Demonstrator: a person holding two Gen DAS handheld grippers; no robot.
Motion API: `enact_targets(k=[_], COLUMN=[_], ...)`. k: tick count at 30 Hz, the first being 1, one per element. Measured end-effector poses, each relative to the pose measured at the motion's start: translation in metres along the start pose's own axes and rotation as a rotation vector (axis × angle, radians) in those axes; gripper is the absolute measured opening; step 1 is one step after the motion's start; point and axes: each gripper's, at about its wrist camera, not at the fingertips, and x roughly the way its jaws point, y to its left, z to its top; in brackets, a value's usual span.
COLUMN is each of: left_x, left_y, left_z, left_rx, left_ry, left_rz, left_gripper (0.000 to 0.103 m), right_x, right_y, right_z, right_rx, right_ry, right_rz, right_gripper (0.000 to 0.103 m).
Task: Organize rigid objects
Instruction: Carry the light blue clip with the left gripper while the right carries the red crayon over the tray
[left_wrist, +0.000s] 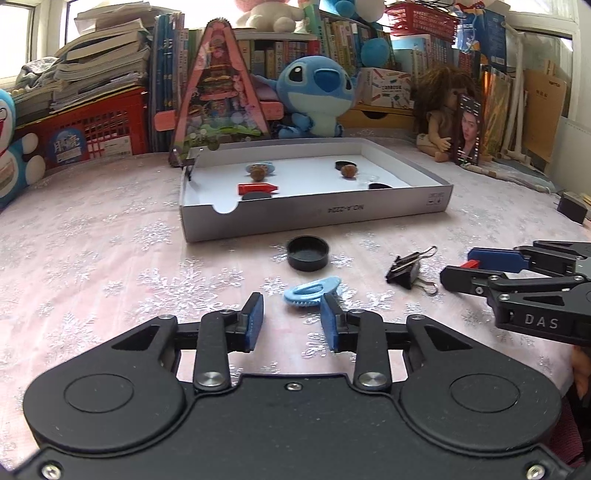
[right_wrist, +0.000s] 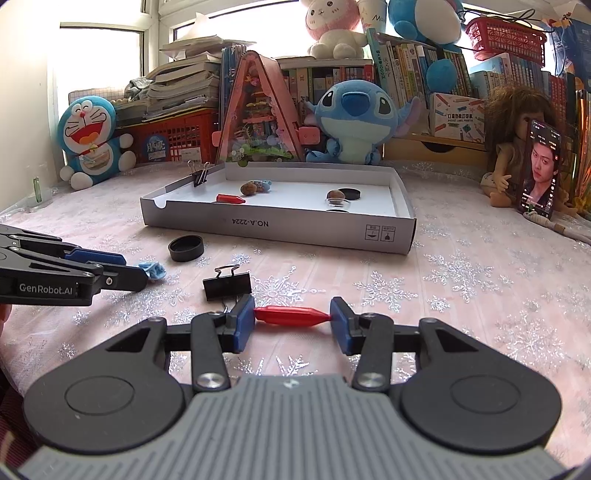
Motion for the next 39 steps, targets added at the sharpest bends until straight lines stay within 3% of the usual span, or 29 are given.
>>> enact_targets(k=[5,9,10,13,17,20,21,22,23,24,25,26,39], left_x=[0.002,-0.002,-0.002,0.005,0.015,0.016,0.016,0.016,0.016,0.016,0.015,0.014,0.003], left_y=[0.006,0.002,0.0,-0.008,-0.012,-0.01,-0.01,-0.01,-0.01,-0.011,-0.011,-0.012,-0.007], left_z=[0.003,0.004,0.005,0.006,0.005,0.004,0.004,0.003,0.003,0.003,0.003,0.003,0.025], left_rx=[-0.032,-0.049,-0.041,-0.01,-0.017,-0.022,-0.019,-0.014,-0.005,0.0,0.0,-0.001,-0.054], left_ry=[-0.002,-0.045,-0.052,-0.05,-0.02,-0.021,-0.022,-0.026,-0.027,-0.027,-0.026,-0.026,-0.055], left_rz=[0.014,-0.042,-0.045,-0.026,-0.014,-0.028,-0.027,-0.024,-0.021,-0.019,-0.02,-0.021,-0.019], left_gripper=[0.036,0.06,0.063,0.064,0.064,0.057,0.05,0.037,0.036,0.036,0.036,0.036,0.036], right_x=[0.0,0.0,0.0,-0.002,-0.003,-0.002,-0.001,0.0,0.0,0.0,0.0,0.0,0.0], right_y=[0.0,0.0,0.0,-0.001,-0.001,0.0,0.0,0.001,0.001,0.001,0.001,0.001,-0.01], right_z=[0.0,0.0,0.0,0.001,0.001,0.001,0.001,0.001,0.001,0.001,0.001,0.0,0.021], right_rx=[0.001,0.0,0.001,0.009,0.01,0.005,0.003,-0.001,-0.005,-0.006,-0.002,0.005,0.041], right_ry=[0.0,-0.001,-0.002,-0.009,-0.007,0.007,0.012,0.018,0.024,0.028,0.033,0.033,0.013], right_rz=[-0.001,-0.004,-0.008,-0.015,-0.032,-0.045,-0.046,-0.046,-0.045,-0.043,-0.039,-0.037,-0.05], right_gripper=[0.052,0.052,0.062,0.07,0.074,0.075,0.075,0.075,0.075,0.068,0.054,0.05,0.049])
